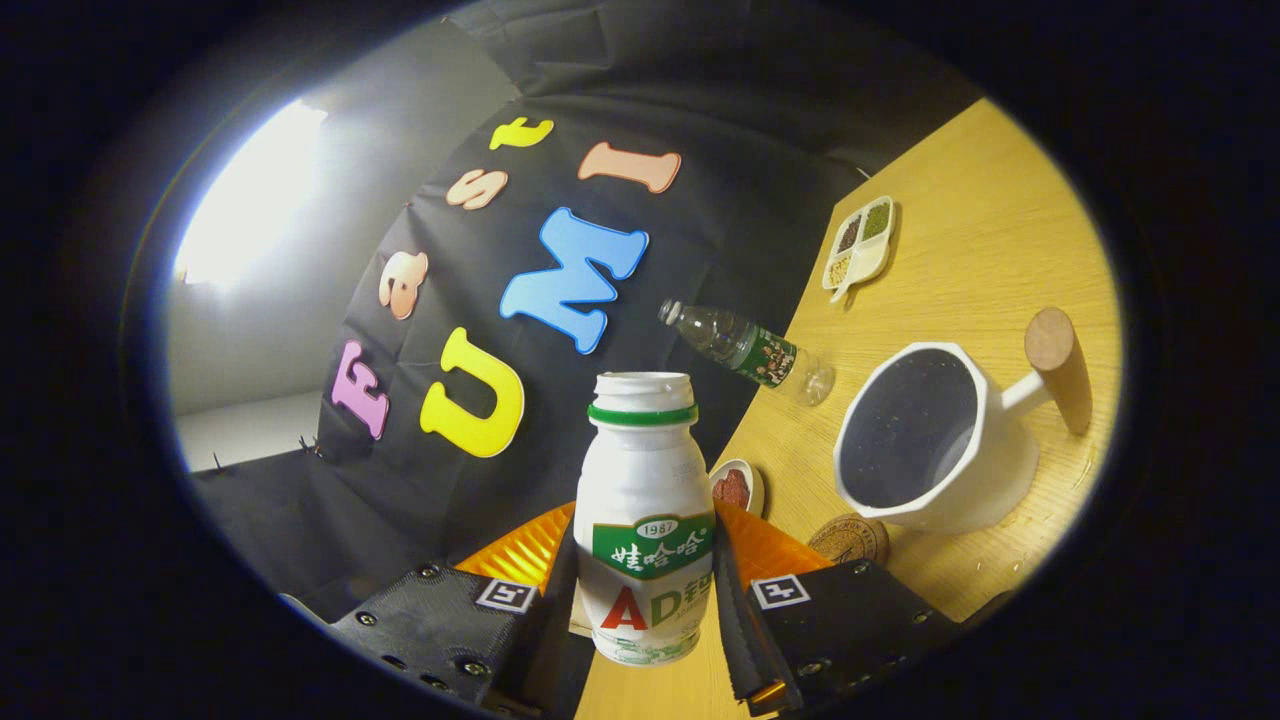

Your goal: Take the bottle from table, then pour the juice into the cup, finally place the bottle on the coaster

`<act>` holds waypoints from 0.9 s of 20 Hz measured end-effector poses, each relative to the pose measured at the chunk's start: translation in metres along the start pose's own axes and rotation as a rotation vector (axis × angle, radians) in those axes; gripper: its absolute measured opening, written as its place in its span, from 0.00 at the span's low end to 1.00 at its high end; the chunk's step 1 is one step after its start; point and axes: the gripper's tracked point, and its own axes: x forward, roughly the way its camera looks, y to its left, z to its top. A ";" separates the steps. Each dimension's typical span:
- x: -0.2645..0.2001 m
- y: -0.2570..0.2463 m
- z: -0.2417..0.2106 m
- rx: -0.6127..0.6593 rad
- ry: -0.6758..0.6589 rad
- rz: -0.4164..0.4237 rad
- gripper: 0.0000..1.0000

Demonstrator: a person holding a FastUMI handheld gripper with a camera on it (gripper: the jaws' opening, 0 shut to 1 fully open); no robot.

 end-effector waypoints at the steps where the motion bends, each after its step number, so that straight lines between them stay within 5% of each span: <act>1: 0.001 0.001 -0.003 -0.033 0.007 -0.004 0.63; 7: 0.008 0.000 -0.006 -0.312 0.028 -0.064 0.63; 18: 0.009 0.011 -0.024 -0.606 0.077 -0.087 0.63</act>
